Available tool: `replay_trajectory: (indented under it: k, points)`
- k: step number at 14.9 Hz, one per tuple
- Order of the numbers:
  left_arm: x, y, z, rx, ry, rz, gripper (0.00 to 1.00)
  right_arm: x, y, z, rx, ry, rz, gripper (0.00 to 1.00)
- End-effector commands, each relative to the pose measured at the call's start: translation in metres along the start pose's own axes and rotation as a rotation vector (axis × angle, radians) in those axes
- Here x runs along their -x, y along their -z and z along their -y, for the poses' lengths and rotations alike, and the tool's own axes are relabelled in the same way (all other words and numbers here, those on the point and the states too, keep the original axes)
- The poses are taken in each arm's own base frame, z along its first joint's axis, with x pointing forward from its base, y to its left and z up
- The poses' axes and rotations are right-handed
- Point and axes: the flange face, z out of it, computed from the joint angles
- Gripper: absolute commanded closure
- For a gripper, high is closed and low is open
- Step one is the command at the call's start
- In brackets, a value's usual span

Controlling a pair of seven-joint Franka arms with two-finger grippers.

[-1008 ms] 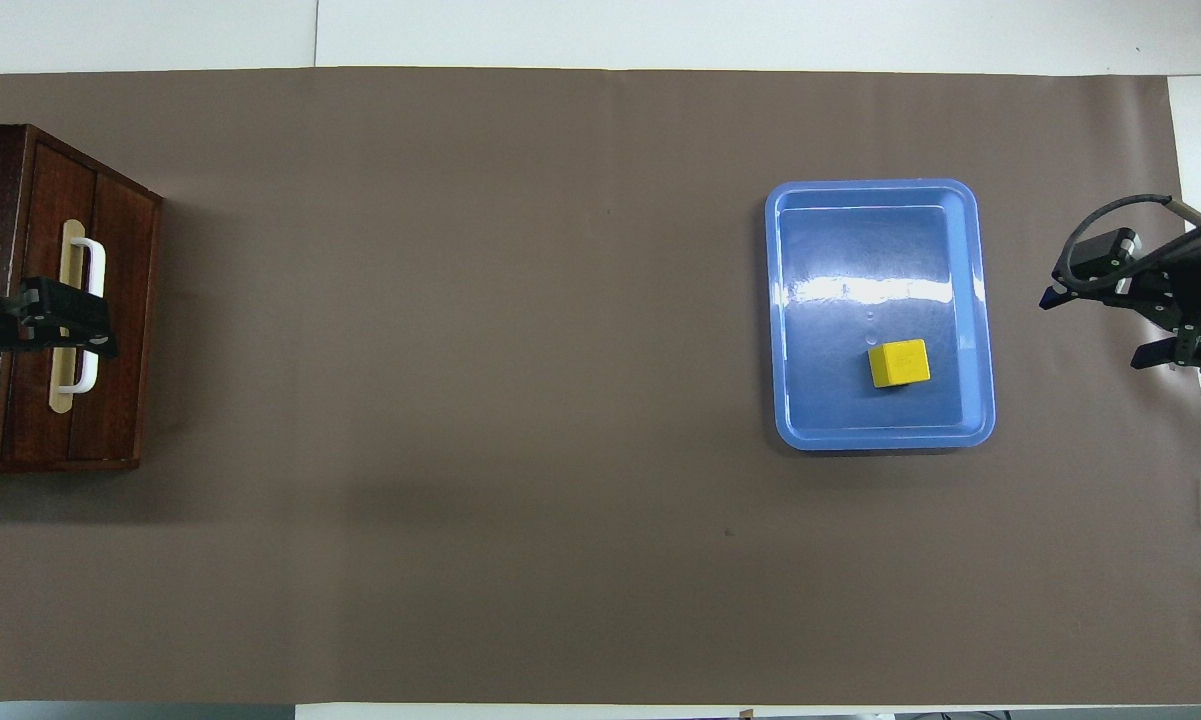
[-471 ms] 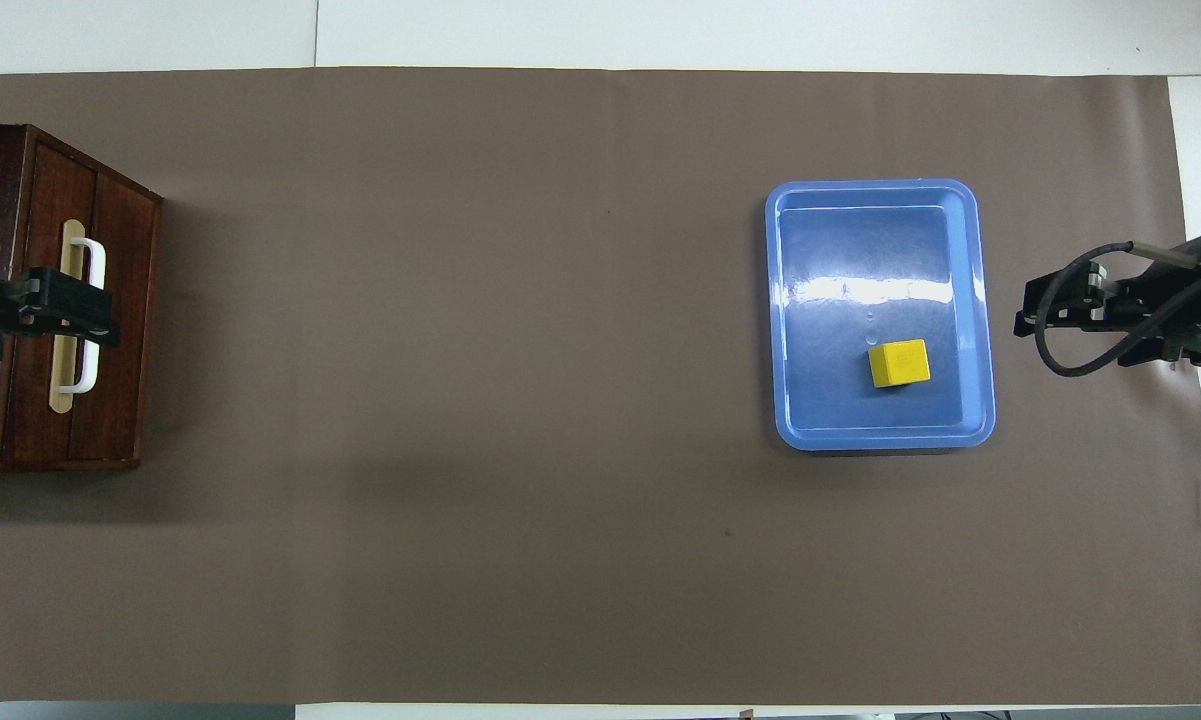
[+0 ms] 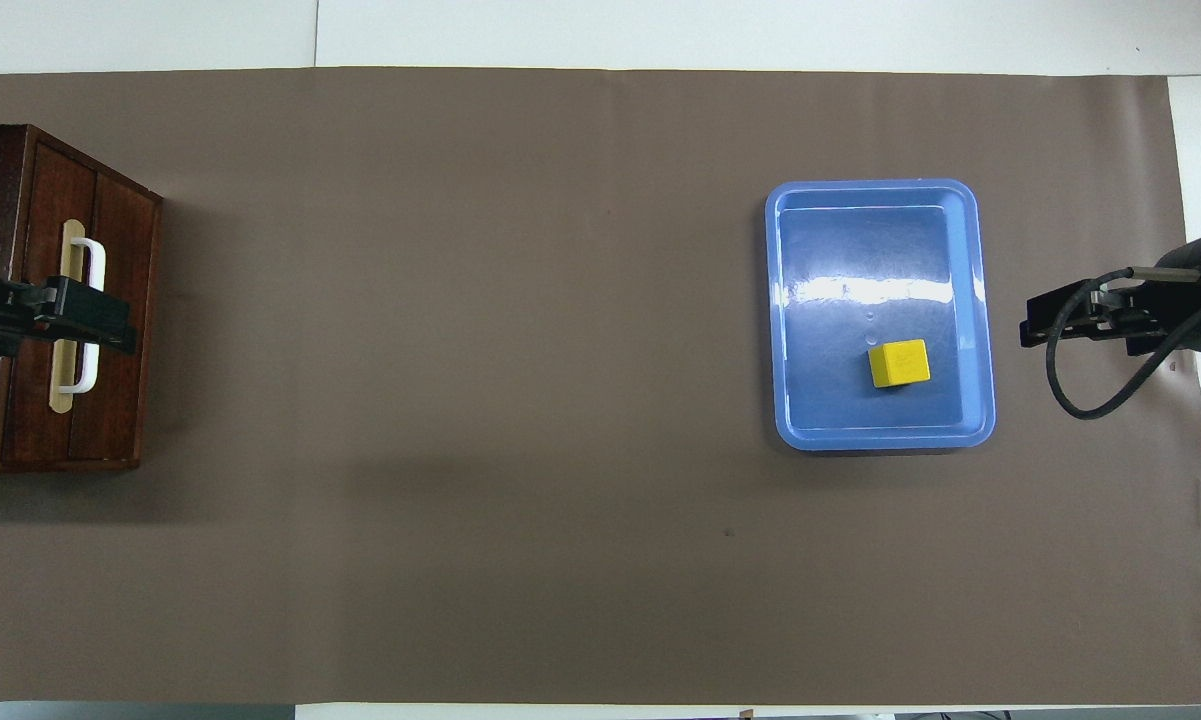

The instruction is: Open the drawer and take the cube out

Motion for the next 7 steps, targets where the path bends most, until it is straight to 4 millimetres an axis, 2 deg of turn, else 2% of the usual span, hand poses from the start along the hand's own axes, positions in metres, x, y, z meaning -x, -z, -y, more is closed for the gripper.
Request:
replay_trajectory:
  k: [1,4,6,7]
  points:
    - [0.000,0.006,-0.011,0.000,-0.043,0.001,0.00,-0.002,0.011,-0.003,0.030,0.030,-0.010,0.00]
    - [-0.001,0.006,-0.009,-0.012,-0.049,-0.004,0.00,-0.002,0.012,-0.002,0.038,0.044,-0.010,0.00]
    - [0.000,0.008,-0.009,-0.014,-0.049,-0.007,0.00,-0.001,0.011,0.011,0.065,0.103,-0.008,0.00]
    - [0.000,0.008,-0.009,-0.014,-0.049,-0.006,0.00,-0.001,0.011,0.010,0.082,0.130,-0.008,0.00]
